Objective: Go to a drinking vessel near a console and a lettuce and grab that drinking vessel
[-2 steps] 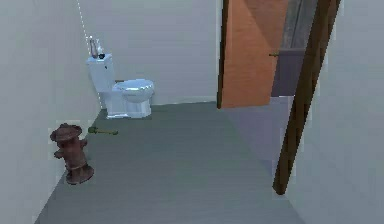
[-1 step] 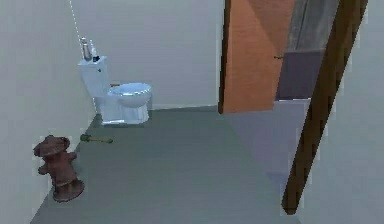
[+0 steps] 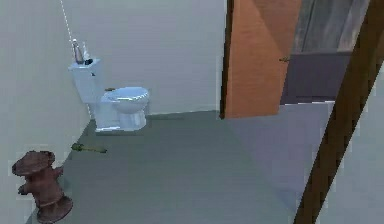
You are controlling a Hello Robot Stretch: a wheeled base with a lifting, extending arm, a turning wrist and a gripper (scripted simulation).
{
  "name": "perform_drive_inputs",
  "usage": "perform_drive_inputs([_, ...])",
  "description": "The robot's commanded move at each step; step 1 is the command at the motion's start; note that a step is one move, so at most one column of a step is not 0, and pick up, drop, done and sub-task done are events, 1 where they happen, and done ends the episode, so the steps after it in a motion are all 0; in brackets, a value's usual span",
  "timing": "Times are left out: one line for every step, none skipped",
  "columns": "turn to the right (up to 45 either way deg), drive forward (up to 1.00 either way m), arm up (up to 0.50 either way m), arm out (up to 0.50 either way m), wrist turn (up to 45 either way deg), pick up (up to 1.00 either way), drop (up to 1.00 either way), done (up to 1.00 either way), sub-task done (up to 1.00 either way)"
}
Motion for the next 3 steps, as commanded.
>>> perform_drive_inputs([45.0,0.00,0.00,0.00,0.0,0.00,0.00,0.00,0.00])
perform_drive_inputs([33.0,0.00,0.00,0.00,0.0,0.00,0.00,0.00,0.00])
perform_drive_inputs([0.0,0.05,0.00,0.00,0.0,0.00,0.00,0.00,0.00])
